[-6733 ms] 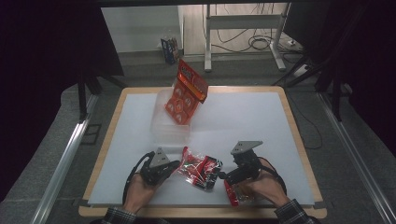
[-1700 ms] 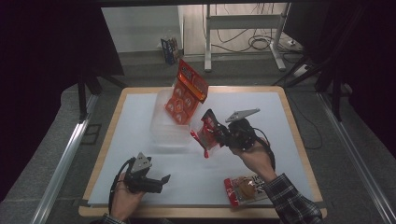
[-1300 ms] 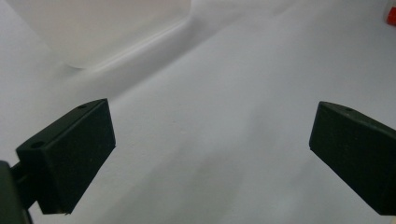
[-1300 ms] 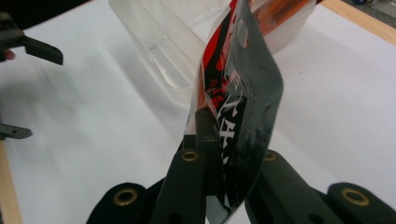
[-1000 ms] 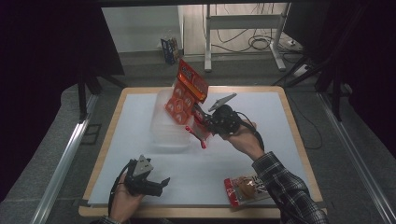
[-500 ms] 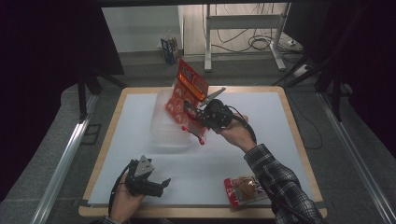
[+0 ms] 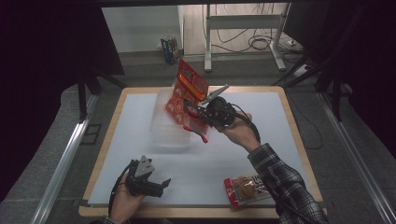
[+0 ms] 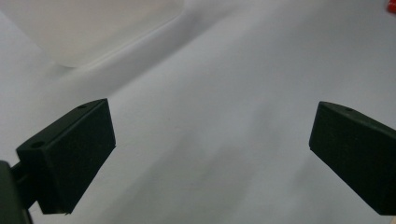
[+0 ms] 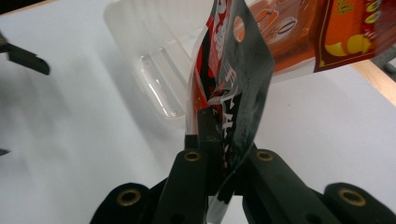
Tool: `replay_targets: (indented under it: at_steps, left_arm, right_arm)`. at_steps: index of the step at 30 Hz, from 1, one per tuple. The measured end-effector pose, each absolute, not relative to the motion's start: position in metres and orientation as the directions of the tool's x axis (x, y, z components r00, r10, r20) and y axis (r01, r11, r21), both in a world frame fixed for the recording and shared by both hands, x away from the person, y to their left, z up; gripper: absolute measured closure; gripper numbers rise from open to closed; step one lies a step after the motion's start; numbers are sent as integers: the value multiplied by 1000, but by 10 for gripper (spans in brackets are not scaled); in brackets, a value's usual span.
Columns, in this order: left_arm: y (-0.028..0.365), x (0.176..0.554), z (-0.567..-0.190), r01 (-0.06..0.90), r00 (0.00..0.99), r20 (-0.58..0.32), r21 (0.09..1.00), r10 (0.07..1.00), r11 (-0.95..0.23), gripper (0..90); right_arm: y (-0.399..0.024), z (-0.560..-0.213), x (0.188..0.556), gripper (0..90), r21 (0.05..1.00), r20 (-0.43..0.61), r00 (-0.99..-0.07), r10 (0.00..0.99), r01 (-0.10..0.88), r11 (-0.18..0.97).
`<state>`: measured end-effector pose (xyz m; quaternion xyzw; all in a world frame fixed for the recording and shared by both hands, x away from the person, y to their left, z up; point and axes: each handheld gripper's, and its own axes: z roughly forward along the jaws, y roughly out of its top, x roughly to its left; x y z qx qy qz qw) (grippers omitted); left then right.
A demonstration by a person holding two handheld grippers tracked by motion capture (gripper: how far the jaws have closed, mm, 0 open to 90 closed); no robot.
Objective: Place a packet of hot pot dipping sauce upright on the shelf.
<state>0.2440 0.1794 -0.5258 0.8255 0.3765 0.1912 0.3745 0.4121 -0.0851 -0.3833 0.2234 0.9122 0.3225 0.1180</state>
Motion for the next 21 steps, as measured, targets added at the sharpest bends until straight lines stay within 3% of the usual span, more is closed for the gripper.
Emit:
replay_targets:
  at_steps: [6, 21]
  left_arm:
    - [178, 244, -526, 477, 644, 38, 761, 764, -440, 3]
    - [180, 244, -526, 477, 645, 36, 761, 763, -439, 3]
  right_arm:
    - [-84, -375, 405, 878, 632, -72, -893, 444, 303, 713]
    - [-38, -394, 417, 878, 597, -69, -928, 366, 255, 761]
